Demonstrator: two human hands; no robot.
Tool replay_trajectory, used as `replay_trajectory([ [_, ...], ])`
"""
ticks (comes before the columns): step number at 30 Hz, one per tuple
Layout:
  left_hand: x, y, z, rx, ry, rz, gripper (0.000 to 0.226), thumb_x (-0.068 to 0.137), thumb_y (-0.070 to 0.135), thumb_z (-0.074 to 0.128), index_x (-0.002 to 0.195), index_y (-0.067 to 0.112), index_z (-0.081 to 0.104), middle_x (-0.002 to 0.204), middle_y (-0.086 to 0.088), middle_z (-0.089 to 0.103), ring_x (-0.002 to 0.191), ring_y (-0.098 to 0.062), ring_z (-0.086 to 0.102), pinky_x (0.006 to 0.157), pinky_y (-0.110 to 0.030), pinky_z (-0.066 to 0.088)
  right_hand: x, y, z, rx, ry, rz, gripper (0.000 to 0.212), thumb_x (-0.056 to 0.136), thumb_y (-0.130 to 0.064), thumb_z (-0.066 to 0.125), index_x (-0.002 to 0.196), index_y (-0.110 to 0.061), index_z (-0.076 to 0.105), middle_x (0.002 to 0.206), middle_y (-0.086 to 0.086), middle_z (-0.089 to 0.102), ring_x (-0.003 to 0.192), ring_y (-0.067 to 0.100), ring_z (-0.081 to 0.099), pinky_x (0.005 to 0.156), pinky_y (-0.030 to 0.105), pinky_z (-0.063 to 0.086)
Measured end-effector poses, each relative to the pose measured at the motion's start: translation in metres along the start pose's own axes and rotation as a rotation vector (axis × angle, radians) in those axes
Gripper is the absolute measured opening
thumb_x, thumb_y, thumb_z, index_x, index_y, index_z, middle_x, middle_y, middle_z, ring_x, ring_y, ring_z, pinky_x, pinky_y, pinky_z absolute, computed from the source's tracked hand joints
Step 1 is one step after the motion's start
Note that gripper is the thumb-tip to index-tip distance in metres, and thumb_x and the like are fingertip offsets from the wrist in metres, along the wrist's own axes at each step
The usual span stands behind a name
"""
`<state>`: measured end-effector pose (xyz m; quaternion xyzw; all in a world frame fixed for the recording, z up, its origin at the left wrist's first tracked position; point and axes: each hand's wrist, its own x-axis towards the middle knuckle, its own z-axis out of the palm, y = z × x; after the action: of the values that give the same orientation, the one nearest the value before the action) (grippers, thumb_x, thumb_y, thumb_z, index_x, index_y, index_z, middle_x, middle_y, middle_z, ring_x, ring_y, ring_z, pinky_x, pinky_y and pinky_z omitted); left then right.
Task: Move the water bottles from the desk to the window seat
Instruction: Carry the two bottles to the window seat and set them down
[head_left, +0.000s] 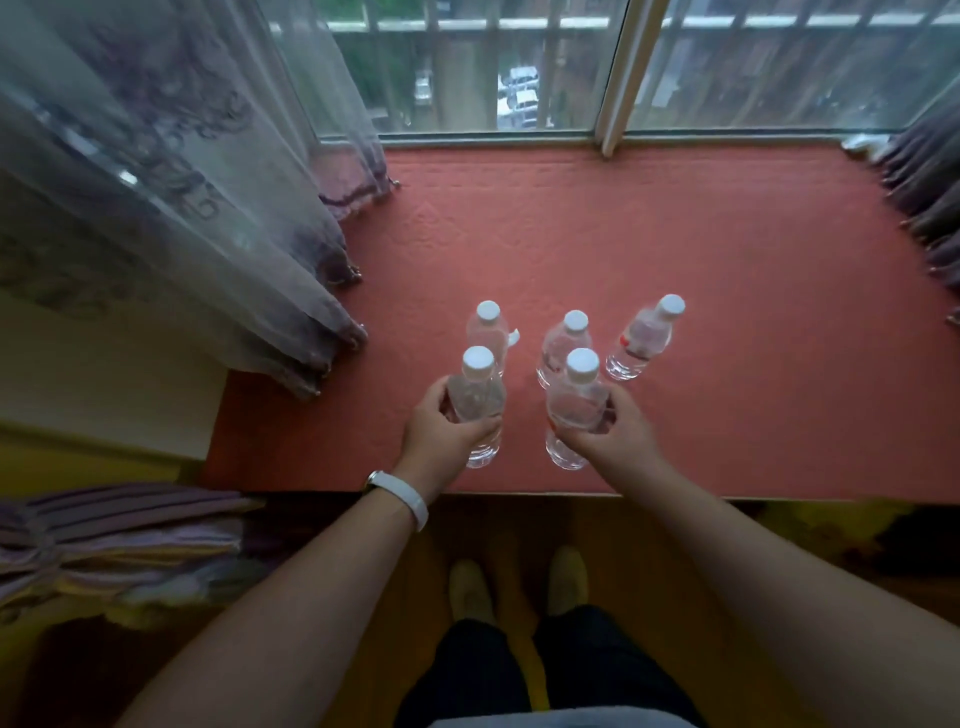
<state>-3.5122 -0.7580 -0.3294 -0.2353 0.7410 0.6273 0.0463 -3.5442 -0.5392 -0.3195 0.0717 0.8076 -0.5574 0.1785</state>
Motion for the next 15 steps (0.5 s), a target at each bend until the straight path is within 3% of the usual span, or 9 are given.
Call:
replay_trajectory([
  [2,0.010,-0.017,0.007,0.008,0.019,0.012,0.052,0.065,0.007,0.089,0.108,0.023,0.063,0.104,-0.001,0.073,0.097,-0.017,0.070,0.086,-0.031,0.057,0.009,0.020,0.005,-0.016,0.016,0.015,0.061,0.065,-0.026,0.088,0.118,-0.028,0.058,0.102,-0.010,0.071,0.089,-0.001,0.067,0.084,0.026,0.055],
  [4,0.018,-0.033,0.015,0.024,0.039,0.022,0.054,0.066,0.010,0.088,0.107,0.029,0.060,0.106,0.001,0.072,0.099,-0.016,0.070,0.088,-0.032,0.056,0.017,0.035,0.011,-0.018,0.033,0.009,0.057,0.068,-0.020,0.087,0.115,-0.029,0.056,0.098,-0.016,0.068,0.084,-0.009,0.064,0.081,0.021,0.052],
  [6,0.026,-0.047,0.021,0.033,0.062,0.021,0.056,0.067,0.008,0.088,0.111,0.024,0.058,0.105,0.003,0.070,0.096,-0.011,0.069,0.088,-0.030,0.055,0.027,0.047,0.016,0.010,0.050,-0.001,0.055,0.072,-0.011,0.084,0.115,-0.027,0.053,0.096,-0.018,0.064,0.079,-0.014,0.062,0.077,0.013,0.049],
  [10,0.039,-0.064,0.031,0.056,0.077,0.036,0.059,0.066,0.008,0.089,0.112,0.023,0.056,0.100,0.010,0.068,0.084,0.006,0.065,0.081,-0.019,0.054,0.042,0.065,0.028,0.052,0.092,-0.011,0.057,0.072,-0.008,0.084,0.117,-0.025,0.053,0.101,-0.013,0.066,0.089,0.000,0.065,0.084,0.018,0.051],
  [13,0.043,-0.069,0.034,0.059,0.069,0.039,0.061,0.067,0.008,0.089,0.115,0.020,0.055,0.102,0.008,0.068,0.085,0.005,0.066,0.078,-0.015,0.053,0.050,0.074,0.033,0.063,0.115,-0.015,0.057,0.072,-0.005,0.083,0.117,-0.022,0.052,0.100,-0.014,0.064,0.084,-0.010,0.063,0.077,0.008,0.048],
  [15,0.044,-0.072,0.035,0.057,0.066,0.040,0.059,0.068,0.005,0.088,0.115,0.018,0.055,0.099,0.010,0.067,0.081,0.009,0.065,0.074,-0.012,0.051,0.052,0.079,0.035,0.057,0.118,-0.015,0.059,0.071,-0.005,0.084,0.117,-0.023,0.052,0.102,-0.011,0.065,0.088,-0.007,0.063,0.079,0.009,0.049],
])
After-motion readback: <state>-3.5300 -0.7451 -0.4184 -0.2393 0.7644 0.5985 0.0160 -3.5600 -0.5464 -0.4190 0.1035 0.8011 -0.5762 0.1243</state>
